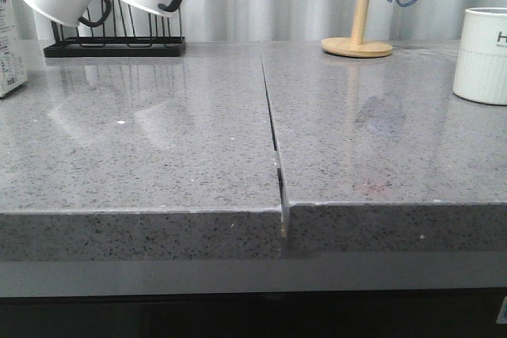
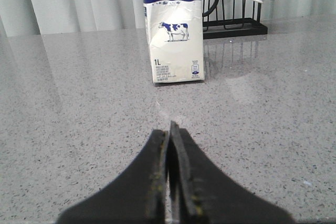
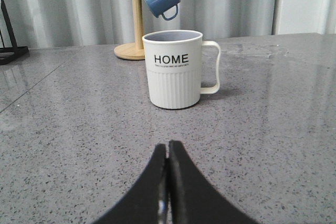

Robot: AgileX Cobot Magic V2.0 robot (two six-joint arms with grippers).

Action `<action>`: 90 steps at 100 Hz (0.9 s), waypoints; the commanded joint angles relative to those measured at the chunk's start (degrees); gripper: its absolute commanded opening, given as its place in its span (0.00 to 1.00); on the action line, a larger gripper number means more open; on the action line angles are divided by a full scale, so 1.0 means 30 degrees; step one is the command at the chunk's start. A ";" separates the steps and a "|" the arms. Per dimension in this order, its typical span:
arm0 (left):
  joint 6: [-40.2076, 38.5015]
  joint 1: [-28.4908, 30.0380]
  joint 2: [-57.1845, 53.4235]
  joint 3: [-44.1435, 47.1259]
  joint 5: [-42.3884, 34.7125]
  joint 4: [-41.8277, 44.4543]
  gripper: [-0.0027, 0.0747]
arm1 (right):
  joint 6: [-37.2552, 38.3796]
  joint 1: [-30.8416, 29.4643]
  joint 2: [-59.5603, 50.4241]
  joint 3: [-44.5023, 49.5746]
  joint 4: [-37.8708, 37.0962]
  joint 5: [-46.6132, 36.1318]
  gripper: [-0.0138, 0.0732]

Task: Place milk next to cup

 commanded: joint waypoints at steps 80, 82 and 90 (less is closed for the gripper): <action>-0.0171 -0.0097 -0.0638 0.0570 -0.1666 -0.1330 0.01 | -0.0052 0.0026 -0.0398 -0.0395 -0.0033 -0.1814 0.08; -0.0171 -0.0097 -0.0638 0.0570 -0.1666 -0.1330 0.01 | -0.0069 0.0026 -0.0398 -0.0421 -0.0033 -0.1839 0.08; -0.0171 -0.0097 -0.0638 0.0605 -0.1666 -0.1330 0.01 | -0.0002 0.0026 -0.0347 -0.0545 0.0125 -0.1655 0.08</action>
